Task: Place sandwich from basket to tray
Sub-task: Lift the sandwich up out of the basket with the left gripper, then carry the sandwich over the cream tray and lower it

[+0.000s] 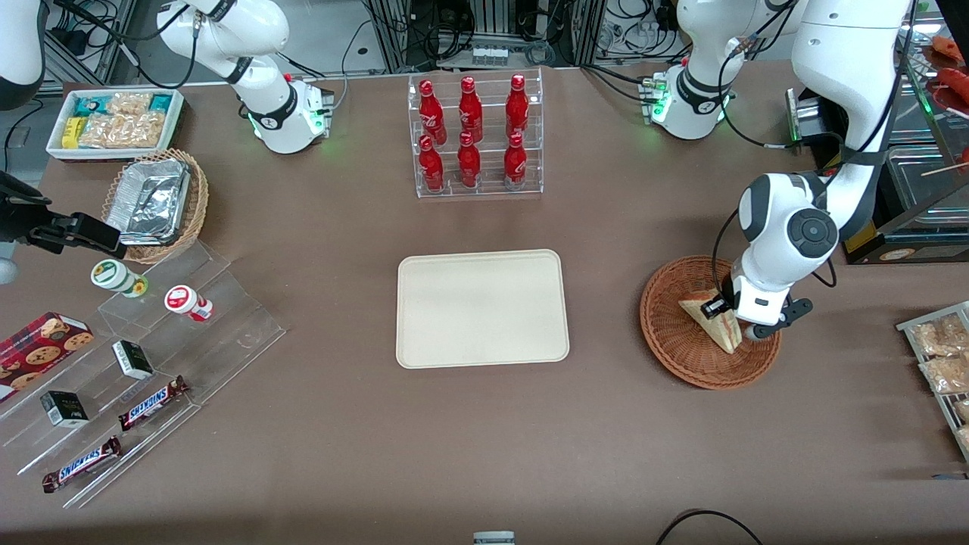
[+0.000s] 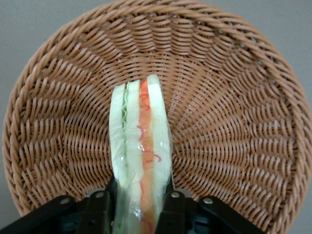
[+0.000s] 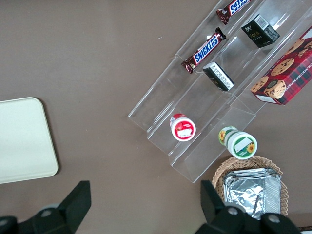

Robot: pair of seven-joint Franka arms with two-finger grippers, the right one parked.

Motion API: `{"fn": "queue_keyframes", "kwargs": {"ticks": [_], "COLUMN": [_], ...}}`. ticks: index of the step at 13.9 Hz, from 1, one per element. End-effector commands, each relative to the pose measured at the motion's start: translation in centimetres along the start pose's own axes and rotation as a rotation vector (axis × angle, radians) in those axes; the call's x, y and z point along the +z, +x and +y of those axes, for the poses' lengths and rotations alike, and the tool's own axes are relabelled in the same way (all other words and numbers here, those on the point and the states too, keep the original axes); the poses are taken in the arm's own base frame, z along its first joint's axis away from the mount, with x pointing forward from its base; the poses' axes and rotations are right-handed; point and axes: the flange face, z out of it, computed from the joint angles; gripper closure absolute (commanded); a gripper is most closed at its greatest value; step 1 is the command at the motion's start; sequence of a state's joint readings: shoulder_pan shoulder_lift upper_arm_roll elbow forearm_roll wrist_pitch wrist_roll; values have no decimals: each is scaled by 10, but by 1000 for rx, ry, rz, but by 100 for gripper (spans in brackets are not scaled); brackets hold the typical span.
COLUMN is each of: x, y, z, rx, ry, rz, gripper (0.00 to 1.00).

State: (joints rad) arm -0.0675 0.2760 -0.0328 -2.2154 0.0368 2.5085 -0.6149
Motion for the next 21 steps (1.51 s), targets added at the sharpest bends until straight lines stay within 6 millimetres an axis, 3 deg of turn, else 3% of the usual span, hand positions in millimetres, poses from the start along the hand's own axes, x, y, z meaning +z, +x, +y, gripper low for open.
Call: {"fn": "queue_keyframes", "kwargs": {"ticks": [1, 3, 6, 9, 12, 16, 21], "x": [-53, -99, -168, -197, -187, -144, -92], "y": [5, 13, 7, -28, -74, -119, -184], "z": [5, 17, 68, 139, 207, 293, 364], "rx": [-5, 3, 66, 101, 197, 313, 357], "ry": [29, 57, 86, 66, 54, 51, -23], "rz": [-2, -29, -56, -26, -16, -35, 9], "gripper": [100, 100, 100, 100, 100, 100, 100]}}
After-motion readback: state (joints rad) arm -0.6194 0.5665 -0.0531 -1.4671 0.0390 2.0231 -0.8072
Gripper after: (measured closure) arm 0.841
